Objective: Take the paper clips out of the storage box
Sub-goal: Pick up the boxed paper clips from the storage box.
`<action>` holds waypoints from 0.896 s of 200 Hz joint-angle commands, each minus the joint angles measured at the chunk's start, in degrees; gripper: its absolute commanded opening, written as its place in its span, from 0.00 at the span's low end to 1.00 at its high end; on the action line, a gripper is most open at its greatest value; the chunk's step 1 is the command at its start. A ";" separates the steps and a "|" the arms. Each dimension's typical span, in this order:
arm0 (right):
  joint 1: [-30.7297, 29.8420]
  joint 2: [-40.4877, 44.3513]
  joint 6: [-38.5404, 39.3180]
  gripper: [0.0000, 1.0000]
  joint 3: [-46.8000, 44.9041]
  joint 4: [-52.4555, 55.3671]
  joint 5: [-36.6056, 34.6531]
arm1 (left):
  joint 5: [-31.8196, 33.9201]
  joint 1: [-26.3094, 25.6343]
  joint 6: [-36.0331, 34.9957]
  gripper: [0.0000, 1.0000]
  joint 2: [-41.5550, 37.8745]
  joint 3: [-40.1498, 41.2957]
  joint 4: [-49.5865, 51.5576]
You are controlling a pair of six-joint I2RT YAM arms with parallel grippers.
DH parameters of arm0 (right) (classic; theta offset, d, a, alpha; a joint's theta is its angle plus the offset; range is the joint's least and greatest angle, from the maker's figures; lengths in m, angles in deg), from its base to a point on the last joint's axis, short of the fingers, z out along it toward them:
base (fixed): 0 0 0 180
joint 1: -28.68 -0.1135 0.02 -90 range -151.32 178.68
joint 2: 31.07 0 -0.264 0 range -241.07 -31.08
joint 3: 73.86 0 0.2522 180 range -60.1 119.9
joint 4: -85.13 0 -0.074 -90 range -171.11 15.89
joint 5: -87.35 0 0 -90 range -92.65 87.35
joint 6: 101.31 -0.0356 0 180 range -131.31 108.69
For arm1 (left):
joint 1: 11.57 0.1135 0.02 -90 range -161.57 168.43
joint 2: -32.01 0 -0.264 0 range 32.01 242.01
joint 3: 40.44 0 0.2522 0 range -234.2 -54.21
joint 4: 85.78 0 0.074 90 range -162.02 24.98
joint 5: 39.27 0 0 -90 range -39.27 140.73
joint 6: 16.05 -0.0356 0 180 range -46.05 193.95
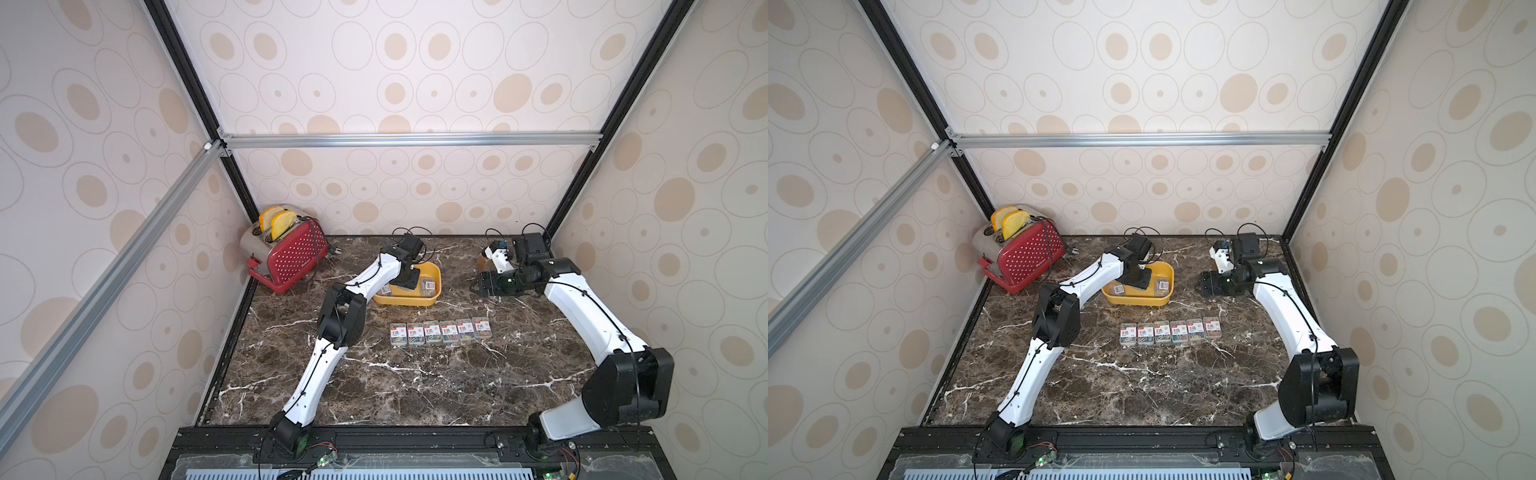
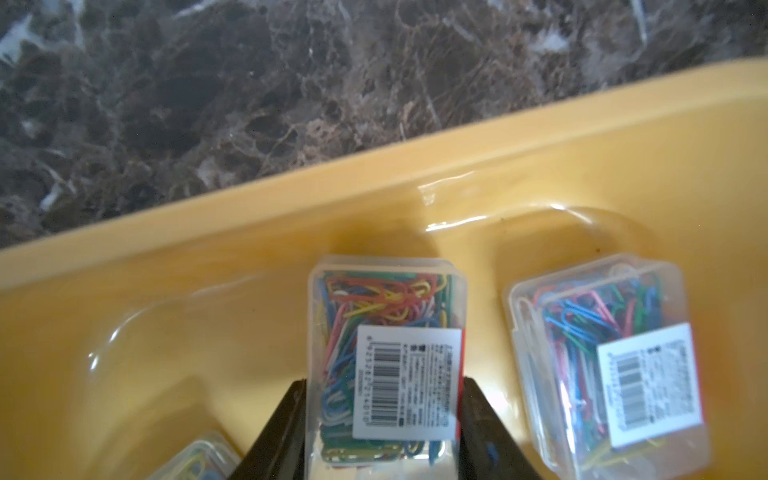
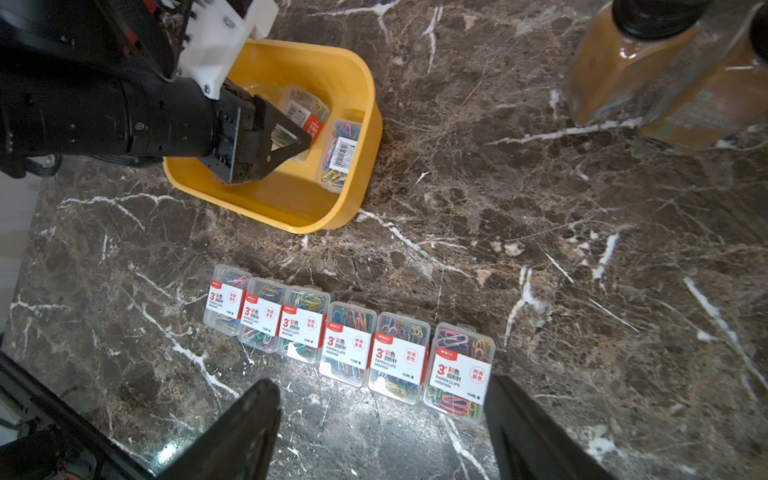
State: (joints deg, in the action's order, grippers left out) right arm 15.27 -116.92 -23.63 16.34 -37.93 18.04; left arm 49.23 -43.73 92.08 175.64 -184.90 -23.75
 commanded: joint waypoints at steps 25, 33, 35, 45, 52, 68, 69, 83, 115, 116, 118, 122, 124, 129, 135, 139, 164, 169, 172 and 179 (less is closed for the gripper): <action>-0.43 1.10 -4.70 0.87 -0.56 -6.37 11.82 | -22.61 3.06 4.64 0.42 -18.05 4.13 -1.59; -0.42 0.59 -6.06 0.87 -0.60 -7.63 14.70 | -29.19 4.53 8.54 0.42 -20.98 7.71 -4.72; -0.46 0.46 -6.43 0.87 -0.64 -8.06 15.45 | -30.85 4.93 9.74 0.42 -21.76 8.83 -6.01; -0.47 0.02 -8.36 0.87 -1.23 -10.55 19.85 | -38.38 6.74 17.04 0.41 -25.99 16.17 -15.43; -0.45 -0.18 -10.08 0.87 -2.06 -13.02 22.82 | -42.98 7.54 23.13 0.42 -28.99 21.79 -23.39; -0.47 -0.81 -14.48 0.87 -3.44 -17.72 26.98 | -48.54 8.43 34.91 0.42 -33.95 32.00 -38.27; -0.47 -0.81 -14.75 0.87 -3.55 -18.05 27.27 | -48.84 8.43 35.59 0.42 -34.17 32.57 -38.75; -0.46 -0.83 -18.45 0.88 -4.57 -23.21 29.95 | -51.50 8.38 44.06 0.42 -36.95 39.22 -51.30; -0.48 -2.98 -28.56 0.88 -3.50 -33.91 33.91 | -52.20 8.22 51.87 0.43 -41.99 47.90 -60.93; -0.52 -3.08 -29.00 0.89 -3.41 -34.28 33.99 | -52.20 8.19 51.98 0.43 -42.10 47.99 -61.02; -0.53 -3.38 -29.83 0.88 -3.36 -35.11 34.29 | -52.20 8.17 52.13 0.43 -42.40 48.30 -61.26; -0.51 -3.91 -31.31 0.89 -3.28 -36.80 34.82 | -52.29 8.17 52.51 0.43 -42.86 48.94 -61.90; -0.53 -4.16 -32.32 0.89 -3.18 -37.72 35.02 | -52.29 8.10 52.75 0.43 -43.01 49.19 -62.25; -0.69 -4.82 -34.24 0.89 -2.99 -39.68 35.41 | -52.44 8.08 53.46 0.43 -43.42 49.80 -63.15; -0.73 -5.70 -36.01 0.89 -2.54 -41.14 35.49 | -52.54 7.86 54.23 0.43 -43.78 50.37 -64.22; -0.89 -6.41 -36.87 0.89 -2.05 -41.48 35.63 | -52.55 7.82 54.77 0.43 -43.94 50.68 -64.82; -2.36 -9.51 -39.01 0.90 0.37 -43.10 35.82 | -52.64 7.07 57.53 0.43 -44.54 52.17 -68.60; -2.70 -10.14 -39.70 0.90 0.66 -43.63 35.90 | -52.68 6.81 57.78 0.43 -44.45 52.29 -68.99; -2.73 -10.42 -40.20 0.91 0.78 -44.29 36.01 | -52.72 6.72 58.03 0.43 -44.42 52.34 -69.34; -2.93 -11.30 -41.60 0.91 0.96 -45.88 36.36 | -52.78 6.37 58.90 0.43 -44.23 52.51 -70.49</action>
State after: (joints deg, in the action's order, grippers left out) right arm 14.26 -125.95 -59.03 15.03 -77.12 51.87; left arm -1.81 -36.50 146.31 134.60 -132.05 -84.81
